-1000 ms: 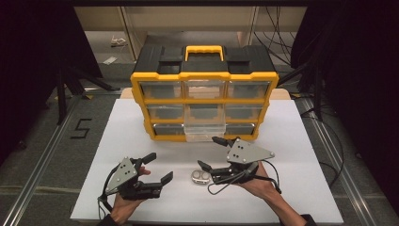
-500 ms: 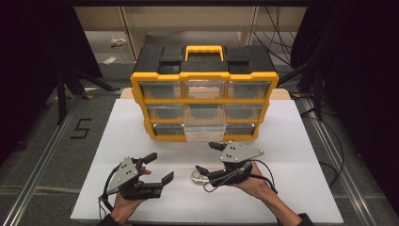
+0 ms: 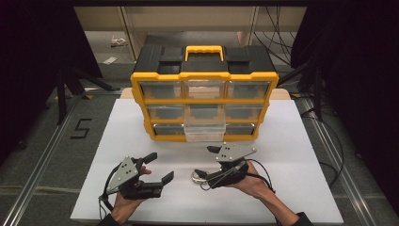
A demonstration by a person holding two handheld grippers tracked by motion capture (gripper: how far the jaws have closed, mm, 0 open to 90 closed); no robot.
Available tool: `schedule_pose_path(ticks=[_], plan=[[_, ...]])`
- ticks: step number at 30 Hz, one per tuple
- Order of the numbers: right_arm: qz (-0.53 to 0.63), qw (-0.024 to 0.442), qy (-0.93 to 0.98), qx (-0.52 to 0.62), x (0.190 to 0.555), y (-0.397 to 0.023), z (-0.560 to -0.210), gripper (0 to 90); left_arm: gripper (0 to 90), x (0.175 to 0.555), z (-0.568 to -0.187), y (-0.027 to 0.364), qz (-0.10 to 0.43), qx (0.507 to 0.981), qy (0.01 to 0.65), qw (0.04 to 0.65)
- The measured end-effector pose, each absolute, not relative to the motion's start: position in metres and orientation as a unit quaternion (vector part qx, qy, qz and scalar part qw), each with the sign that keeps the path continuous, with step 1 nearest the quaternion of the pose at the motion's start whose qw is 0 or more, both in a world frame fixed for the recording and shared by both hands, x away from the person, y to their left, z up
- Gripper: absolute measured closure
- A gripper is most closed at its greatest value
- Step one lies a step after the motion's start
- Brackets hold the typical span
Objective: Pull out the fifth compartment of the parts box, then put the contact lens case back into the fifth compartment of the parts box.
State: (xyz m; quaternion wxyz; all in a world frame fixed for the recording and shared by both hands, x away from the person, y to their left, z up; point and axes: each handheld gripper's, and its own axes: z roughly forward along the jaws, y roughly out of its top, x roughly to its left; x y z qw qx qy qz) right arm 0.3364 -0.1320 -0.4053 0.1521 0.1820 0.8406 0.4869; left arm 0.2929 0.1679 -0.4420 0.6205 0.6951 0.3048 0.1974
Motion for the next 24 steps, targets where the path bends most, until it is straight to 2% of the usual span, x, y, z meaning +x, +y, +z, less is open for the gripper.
schedule_pose_path(ticks=[24], plan=[[0.393,0.109,0.896,0.173,0.348,-0.121,-0.430,17.6,13.3,0.293,-0.442,0.168,0.195,0.695,0.302,0.622]])
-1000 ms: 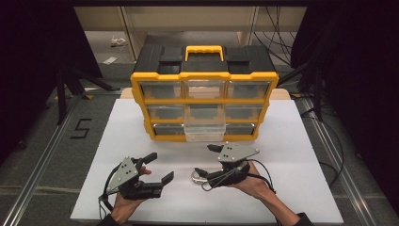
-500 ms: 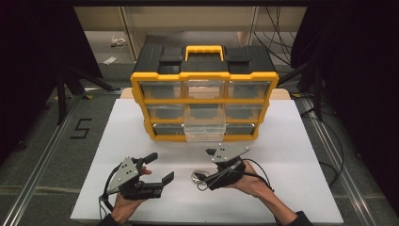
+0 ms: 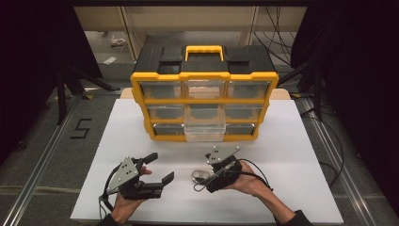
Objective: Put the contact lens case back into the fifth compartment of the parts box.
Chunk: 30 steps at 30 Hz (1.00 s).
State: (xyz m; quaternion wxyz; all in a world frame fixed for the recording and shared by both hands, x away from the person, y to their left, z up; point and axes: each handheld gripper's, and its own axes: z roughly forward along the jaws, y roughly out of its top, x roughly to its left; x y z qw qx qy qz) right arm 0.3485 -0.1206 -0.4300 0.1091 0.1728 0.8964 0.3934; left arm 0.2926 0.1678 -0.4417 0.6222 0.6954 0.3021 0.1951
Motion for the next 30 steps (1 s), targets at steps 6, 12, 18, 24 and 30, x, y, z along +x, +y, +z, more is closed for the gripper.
schedule_pose_path(ticks=[6,12,18,24,30], plan=[[0.374,0.103,0.906,0.168,0.349,-0.118,-0.435,17.5,13.3,0.292,-0.442,0.167,0.196,0.696,0.300,0.622],[0.349,0.099,0.918,0.159,0.352,-0.113,-0.441,17.5,13.3,0.292,-0.441,0.167,0.195,0.696,0.299,0.623],[0.326,0.098,0.928,0.153,0.353,-0.110,-0.447,17.7,13.3,0.291,-0.442,0.166,0.194,0.698,0.296,0.622],[0.313,0.094,0.933,0.152,0.355,-0.107,-0.451,19.2,13.3,0.291,-0.442,0.167,0.194,0.698,0.296,0.622],[0.291,0.098,0.941,0.143,0.357,-0.102,-0.458,21.8,13.3,0.291,-0.442,0.167,0.195,0.698,0.295,0.622]])
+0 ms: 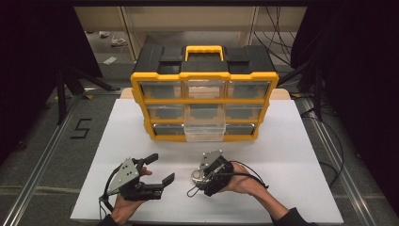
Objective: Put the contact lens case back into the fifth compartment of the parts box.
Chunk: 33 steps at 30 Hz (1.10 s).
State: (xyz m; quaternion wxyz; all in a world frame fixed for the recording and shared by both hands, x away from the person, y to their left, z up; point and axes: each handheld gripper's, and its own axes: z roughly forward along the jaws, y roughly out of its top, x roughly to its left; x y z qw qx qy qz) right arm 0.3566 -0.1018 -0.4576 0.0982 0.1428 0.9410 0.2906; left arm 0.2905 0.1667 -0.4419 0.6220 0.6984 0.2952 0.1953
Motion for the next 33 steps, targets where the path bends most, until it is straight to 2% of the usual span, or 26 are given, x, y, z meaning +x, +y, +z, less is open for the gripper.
schedule_pose_path(ticks=[22,33], plan=[[0.253,0.076,0.955,0.137,0.370,-0.090,-0.475,36.5,13.4,0.290,-0.442,0.167,0.197,0.697,0.295,0.623],[0.254,0.066,0.955,0.141,0.373,-0.090,-0.475,48.8,13.4,0.290,-0.442,0.167,0.197,0.697,0.295,0.623]])
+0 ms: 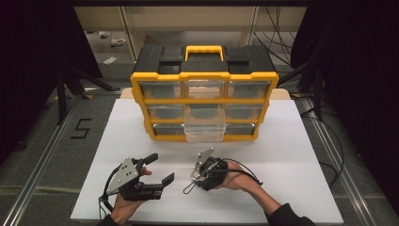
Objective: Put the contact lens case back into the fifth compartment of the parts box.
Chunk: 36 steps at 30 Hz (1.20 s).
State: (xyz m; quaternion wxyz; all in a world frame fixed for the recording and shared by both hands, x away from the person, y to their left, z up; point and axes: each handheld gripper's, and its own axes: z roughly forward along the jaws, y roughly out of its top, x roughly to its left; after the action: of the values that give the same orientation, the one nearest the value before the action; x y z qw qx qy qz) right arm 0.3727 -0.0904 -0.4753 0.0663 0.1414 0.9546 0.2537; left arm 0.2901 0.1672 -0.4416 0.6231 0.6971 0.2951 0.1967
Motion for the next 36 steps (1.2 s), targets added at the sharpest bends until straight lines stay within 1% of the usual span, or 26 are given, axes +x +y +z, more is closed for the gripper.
schedule_pose_path(ticks=[9,36], plan=[[0.255,0.069,0.955,0.133,0.372,-0.091,-0.474,49.3,13.4,0.290,-0.441,0.167,0.197,0.696,0.295,0.624],[0.289,0.092,0.945,0.121,0.363,-0.097,-0.446,49.4,13.5,0.290,-0.441,0.168,0.200,0.695,0.296,0.625]])
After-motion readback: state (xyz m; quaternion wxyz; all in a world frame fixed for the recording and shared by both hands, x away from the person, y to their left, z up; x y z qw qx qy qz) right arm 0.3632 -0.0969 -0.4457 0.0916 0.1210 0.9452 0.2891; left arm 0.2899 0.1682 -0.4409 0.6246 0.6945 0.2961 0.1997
